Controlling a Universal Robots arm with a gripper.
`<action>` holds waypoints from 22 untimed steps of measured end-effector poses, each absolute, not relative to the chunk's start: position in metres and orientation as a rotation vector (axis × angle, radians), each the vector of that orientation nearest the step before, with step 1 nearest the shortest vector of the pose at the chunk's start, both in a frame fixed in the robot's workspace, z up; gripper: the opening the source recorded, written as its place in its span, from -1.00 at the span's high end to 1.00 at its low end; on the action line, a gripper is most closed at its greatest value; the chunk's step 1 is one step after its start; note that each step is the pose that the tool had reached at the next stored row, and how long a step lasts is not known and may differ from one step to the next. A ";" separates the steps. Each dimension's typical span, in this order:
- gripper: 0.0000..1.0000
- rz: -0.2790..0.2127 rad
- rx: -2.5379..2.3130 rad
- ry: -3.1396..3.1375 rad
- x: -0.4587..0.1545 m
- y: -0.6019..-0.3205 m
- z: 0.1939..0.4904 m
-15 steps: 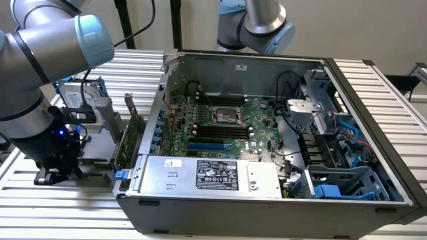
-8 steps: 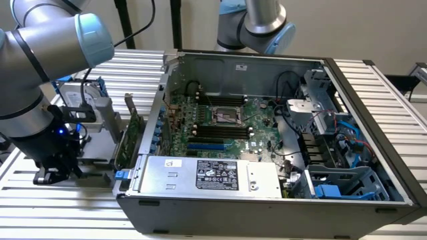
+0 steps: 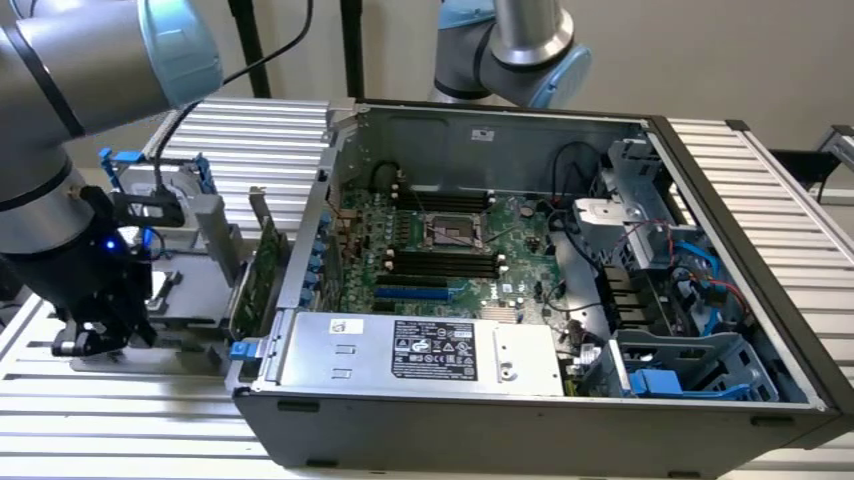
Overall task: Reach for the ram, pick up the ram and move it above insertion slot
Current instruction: 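Pick up the ram and move it above insertion slot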
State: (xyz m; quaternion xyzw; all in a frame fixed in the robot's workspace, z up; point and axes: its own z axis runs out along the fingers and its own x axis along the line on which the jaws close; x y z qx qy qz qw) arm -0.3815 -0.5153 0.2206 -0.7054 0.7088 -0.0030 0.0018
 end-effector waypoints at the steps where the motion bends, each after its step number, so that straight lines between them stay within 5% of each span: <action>1: 0.73 -0.009 -2.213 2.225 -0.381 -0.515 0.225; 22: 0.73 -0.006 -2.232 2.209 -0.359 -0.515 0.320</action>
